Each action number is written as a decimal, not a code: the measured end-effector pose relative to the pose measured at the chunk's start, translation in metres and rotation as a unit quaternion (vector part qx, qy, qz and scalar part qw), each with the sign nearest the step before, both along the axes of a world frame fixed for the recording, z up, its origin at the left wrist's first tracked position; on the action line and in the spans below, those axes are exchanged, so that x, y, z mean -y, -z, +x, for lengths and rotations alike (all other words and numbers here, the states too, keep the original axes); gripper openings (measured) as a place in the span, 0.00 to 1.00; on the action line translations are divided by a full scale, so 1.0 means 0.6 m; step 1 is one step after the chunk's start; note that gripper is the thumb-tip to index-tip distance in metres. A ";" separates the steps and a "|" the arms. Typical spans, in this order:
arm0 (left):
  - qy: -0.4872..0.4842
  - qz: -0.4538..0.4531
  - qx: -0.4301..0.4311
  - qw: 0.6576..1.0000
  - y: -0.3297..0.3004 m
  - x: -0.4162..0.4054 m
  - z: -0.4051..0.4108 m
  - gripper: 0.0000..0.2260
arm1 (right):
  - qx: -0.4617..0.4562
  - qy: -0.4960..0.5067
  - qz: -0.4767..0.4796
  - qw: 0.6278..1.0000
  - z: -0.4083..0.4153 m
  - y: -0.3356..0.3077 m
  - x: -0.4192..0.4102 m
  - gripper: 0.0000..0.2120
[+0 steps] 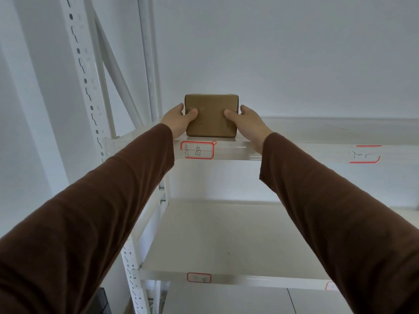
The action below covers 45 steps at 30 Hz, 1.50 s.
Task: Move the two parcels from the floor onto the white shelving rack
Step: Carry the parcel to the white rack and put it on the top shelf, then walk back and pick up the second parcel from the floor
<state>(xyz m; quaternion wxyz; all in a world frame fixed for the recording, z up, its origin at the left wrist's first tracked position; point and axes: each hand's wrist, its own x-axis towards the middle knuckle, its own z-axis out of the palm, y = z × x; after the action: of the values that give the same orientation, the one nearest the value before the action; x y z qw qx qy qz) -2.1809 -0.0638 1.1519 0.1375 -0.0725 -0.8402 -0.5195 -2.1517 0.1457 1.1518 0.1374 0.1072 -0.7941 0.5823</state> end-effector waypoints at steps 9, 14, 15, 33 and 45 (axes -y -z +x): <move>-0.091 0.024 -0.128 0.987 0.040 0.019 0.071 0.29 | -0.214 0.112 -0.026 0.970 0.060 0.053 0.036 0.24; -0.107 0.093 -0.178 0.974 0.093 0.040 0.146 0.20 | -0.261 0.061 -0.060 0.962 0.106 0.106 0.084 0.16; -0.111 0.104 -0.181 0.972 0.106 0.044 0.163 0.19 | -0.266 0.045 -0.062 0.961 0.112 0.120 0.094 0.15; -0.410 0.181 -0.040 0.893 0.501 0.038 0.650 0.09 | 0.017 -0.375 0.034 0.926 0.373 0.474 0.174 0.10; -0.650 0.268 -0.017 0.711 0.637 -0.036 1.140 0.09 | 0.111 -0.613 0.109 0.775 0.761 0.629 0.273 0.07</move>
<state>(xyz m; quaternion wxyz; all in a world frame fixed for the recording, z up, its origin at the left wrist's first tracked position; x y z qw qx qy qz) -1.4967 -0.0423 0.7699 0.4695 0.5225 -0.5027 -0.5038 -1.6949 -0.0182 0.7746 -0.3500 0.5199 -0.6285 0.4607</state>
